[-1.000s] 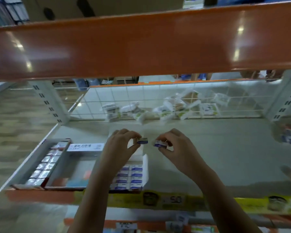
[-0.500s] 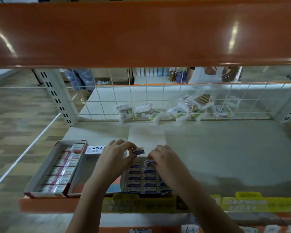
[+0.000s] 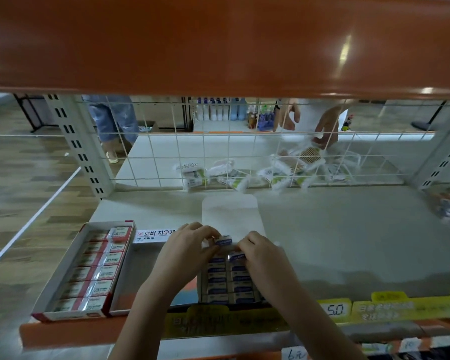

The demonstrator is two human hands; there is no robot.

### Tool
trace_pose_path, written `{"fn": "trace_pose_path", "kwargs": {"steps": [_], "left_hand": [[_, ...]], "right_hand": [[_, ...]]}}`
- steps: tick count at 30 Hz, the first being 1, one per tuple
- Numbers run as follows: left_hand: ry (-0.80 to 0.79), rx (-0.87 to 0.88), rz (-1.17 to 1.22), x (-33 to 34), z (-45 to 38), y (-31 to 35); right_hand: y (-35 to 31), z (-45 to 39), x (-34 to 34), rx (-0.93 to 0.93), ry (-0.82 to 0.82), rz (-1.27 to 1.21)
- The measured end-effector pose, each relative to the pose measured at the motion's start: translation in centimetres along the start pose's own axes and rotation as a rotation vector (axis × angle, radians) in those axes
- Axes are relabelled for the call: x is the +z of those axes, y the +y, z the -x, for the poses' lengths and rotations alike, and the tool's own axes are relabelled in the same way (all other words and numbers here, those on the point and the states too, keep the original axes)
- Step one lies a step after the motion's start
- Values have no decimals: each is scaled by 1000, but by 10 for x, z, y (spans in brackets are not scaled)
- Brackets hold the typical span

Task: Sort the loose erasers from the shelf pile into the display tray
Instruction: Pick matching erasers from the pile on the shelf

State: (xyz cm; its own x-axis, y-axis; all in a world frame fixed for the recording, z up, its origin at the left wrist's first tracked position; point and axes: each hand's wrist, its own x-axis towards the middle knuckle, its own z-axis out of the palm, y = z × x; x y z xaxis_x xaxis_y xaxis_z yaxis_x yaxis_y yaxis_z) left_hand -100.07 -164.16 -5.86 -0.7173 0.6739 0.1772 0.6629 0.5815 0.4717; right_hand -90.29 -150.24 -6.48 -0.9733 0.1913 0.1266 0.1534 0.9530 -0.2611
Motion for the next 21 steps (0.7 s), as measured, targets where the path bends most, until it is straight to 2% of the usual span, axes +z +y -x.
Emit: {"fn": "trace_pose_path", "kwargs": {"steps": [6,14,21], "left_hand": [[-7,24,-26,-2,0,-1],[-10,50,-63,-5,1,5],[-47,117,-85,2,-6,29]], "right_hand": [[-5,11,1,60,-62,30],[0,9,0,66,-47,9],[31,18,-27,167,193,-67]]}}
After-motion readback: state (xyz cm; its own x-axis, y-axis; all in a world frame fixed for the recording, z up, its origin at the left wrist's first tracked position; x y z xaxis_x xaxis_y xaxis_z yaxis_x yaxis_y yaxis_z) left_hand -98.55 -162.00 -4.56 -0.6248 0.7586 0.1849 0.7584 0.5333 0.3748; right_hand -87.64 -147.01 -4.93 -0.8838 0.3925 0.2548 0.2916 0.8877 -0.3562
